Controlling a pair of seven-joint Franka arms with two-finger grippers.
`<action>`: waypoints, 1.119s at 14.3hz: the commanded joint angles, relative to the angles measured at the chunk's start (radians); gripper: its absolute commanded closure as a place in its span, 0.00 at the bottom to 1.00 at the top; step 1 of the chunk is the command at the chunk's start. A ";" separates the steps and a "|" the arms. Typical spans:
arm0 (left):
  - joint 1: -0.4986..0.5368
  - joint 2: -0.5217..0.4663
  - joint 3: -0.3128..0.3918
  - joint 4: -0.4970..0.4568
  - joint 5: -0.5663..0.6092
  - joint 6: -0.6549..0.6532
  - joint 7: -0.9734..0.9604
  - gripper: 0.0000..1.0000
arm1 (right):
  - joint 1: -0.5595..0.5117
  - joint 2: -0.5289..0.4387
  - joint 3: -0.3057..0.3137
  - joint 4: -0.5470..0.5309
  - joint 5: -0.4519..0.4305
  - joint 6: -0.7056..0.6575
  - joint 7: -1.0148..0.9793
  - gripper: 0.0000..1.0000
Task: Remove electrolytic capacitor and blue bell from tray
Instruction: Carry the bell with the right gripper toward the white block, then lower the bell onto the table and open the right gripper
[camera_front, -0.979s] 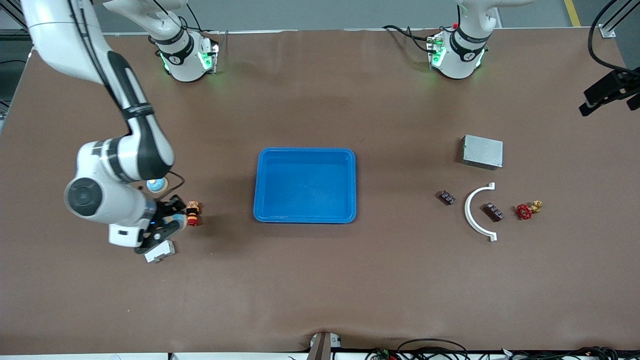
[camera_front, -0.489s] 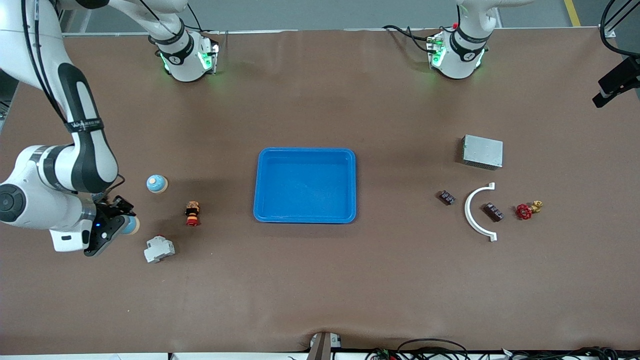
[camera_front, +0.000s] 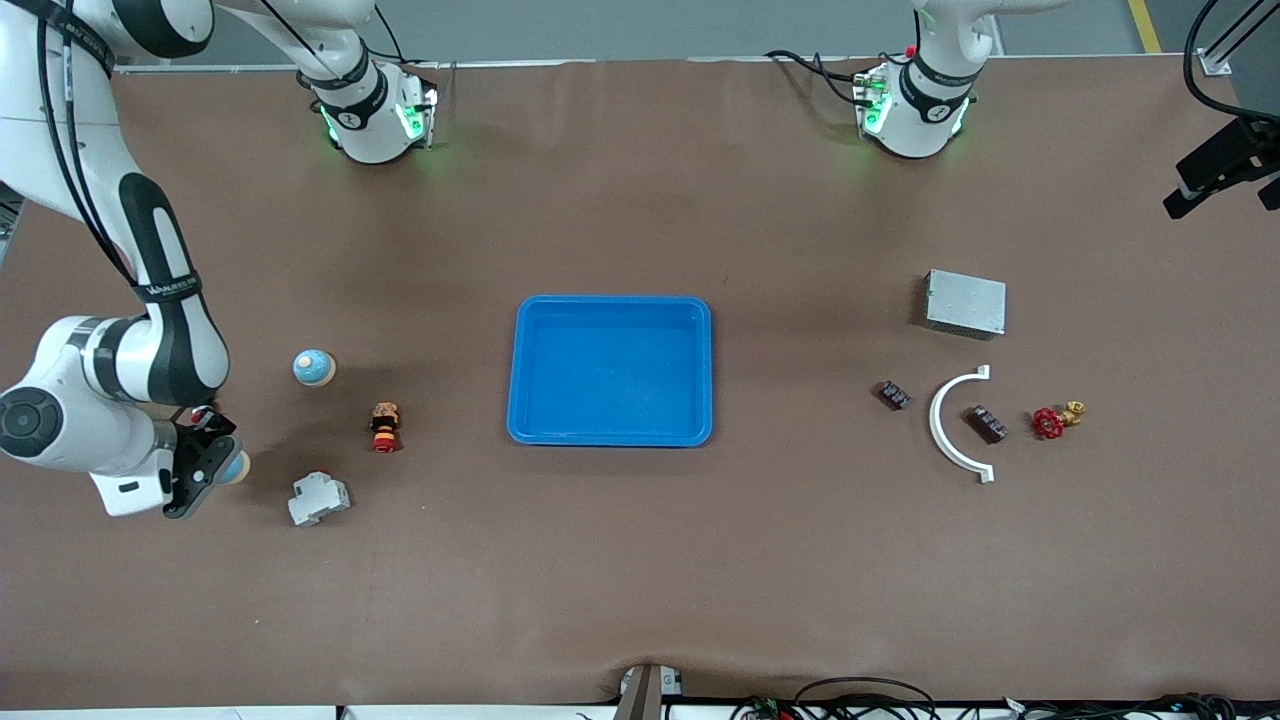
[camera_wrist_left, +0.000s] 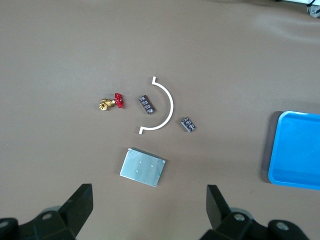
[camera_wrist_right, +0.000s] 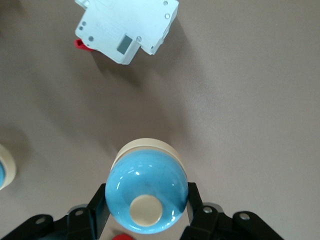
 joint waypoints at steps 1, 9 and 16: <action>0.007 0.004 -0.002 0.015 -0.004 -0.004 0.023 0.00 | -0.012 0.042 0.012 0.028 -0.022 0.026 -0.016 0.80; 0.005 -0.003 -0.004 0.012 -0.014 -0.012 0.021 0.00 | -0.023 0.102 0.012 0.024 -0.019 0.048 -0.017 0.76; -0.007 0.020 -0.021 0.009 -0.013 -0.003 0.021 0.00 | -0.020 0.076 0.018 0.030 0.018 0.007 -0.001 0.00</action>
